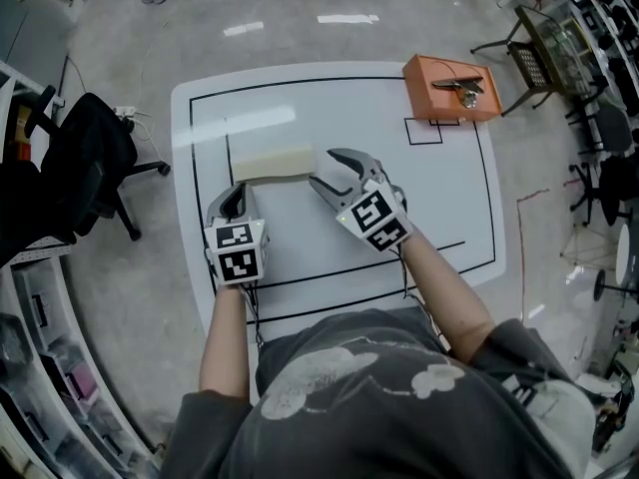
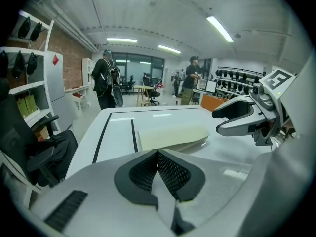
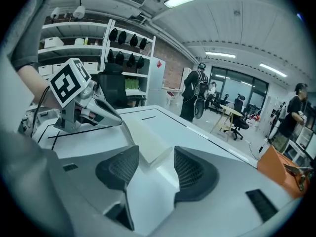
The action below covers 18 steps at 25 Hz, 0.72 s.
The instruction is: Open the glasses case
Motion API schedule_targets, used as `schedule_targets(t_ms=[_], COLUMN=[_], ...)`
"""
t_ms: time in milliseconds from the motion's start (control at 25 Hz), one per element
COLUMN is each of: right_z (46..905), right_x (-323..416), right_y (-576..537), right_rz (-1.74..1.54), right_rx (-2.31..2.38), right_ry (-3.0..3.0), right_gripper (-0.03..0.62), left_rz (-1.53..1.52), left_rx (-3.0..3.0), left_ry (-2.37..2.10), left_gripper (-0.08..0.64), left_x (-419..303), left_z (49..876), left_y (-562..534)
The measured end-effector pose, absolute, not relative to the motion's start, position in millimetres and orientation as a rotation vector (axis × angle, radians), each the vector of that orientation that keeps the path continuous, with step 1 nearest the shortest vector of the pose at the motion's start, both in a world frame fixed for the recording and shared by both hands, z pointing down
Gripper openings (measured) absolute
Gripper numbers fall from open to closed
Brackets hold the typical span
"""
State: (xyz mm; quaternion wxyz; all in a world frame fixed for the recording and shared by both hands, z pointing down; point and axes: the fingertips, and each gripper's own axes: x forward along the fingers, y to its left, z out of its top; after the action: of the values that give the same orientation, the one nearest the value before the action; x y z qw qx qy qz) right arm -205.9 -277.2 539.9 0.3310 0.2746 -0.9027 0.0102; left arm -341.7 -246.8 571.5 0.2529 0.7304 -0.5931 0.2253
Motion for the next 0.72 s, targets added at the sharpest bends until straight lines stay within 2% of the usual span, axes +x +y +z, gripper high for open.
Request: schedule_targets(t_ms=[560, 720], right_z=[555.2, 565.8], right_x=[-213.1, -219.4], right_y=[-278.0, -278.7], right_rz=[-0.045, -0.118], right_rx=[0.635, 0.553], right_ry=[-2.311, -2.249], right_gripper=[0.256, 0.314], left_rz=[0.684, 0.725], left_rx=[1.954, 1.943], left_ry=[-1.633, -1.645], left_gripper=[0.002, 0.002], left_x=[-340.3, -339.1], left_z=[580.7, 583.2], left_y=[-251.6, -251.8])
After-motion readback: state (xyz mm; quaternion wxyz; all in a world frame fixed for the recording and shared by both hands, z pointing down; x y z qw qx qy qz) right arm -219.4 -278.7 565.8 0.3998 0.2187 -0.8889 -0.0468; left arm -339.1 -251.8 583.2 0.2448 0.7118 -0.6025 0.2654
